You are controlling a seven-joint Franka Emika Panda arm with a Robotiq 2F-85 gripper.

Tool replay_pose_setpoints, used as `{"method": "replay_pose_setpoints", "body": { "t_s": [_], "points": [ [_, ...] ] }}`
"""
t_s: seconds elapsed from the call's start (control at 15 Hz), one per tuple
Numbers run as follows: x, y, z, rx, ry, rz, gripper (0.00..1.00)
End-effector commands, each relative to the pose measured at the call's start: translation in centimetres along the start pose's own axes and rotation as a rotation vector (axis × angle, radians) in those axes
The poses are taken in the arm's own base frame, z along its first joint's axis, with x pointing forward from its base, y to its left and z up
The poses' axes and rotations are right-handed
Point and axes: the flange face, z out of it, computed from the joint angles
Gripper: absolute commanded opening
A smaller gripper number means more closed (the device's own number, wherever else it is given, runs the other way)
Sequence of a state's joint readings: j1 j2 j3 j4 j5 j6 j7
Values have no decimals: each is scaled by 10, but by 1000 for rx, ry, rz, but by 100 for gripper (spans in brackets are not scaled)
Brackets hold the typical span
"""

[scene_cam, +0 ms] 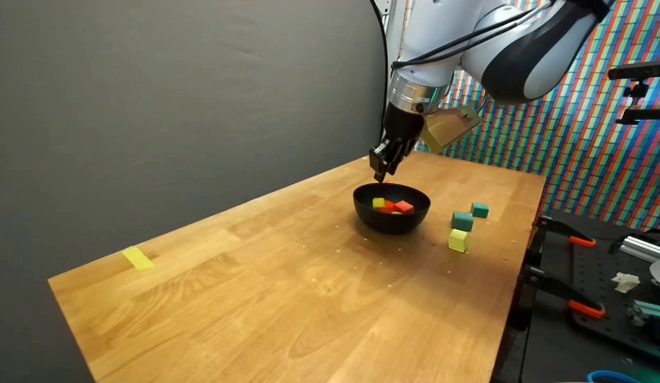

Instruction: Pick up all the blocks from the table and put them in the black bowl.

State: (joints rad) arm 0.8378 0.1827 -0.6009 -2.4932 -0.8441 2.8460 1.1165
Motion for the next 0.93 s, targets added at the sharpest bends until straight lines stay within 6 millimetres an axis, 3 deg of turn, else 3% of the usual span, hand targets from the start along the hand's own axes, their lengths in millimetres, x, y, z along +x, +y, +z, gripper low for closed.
{"method": "replay_pose_setpoints", "body": {
  "t_s": [0.0, 0.13, 0.2, 0.27, 0.4, 0.53, 0.6, 0.67, 0.87],
  "points": [
    [-19, 3, -8, 41, -28, 42, 75],
    [-31, 12, -16, 58, -48, 95, 90],
    [-44, 6, -23, 116, -68, 69, 97],
    [-27, 3, -1, 27, -49, 55, 81],
    [-39, 1, -9, 64, -66, 64, 95],
    [-40, -5, -8, 69, -87, 58, 99],
    [-12, -3, -8, 5, -37, 123, 100],
    [2, 4, -8, -14, -34, 170, 100],
    [73, 37, -8, -108, 24, 298, 100]
  ]
}}
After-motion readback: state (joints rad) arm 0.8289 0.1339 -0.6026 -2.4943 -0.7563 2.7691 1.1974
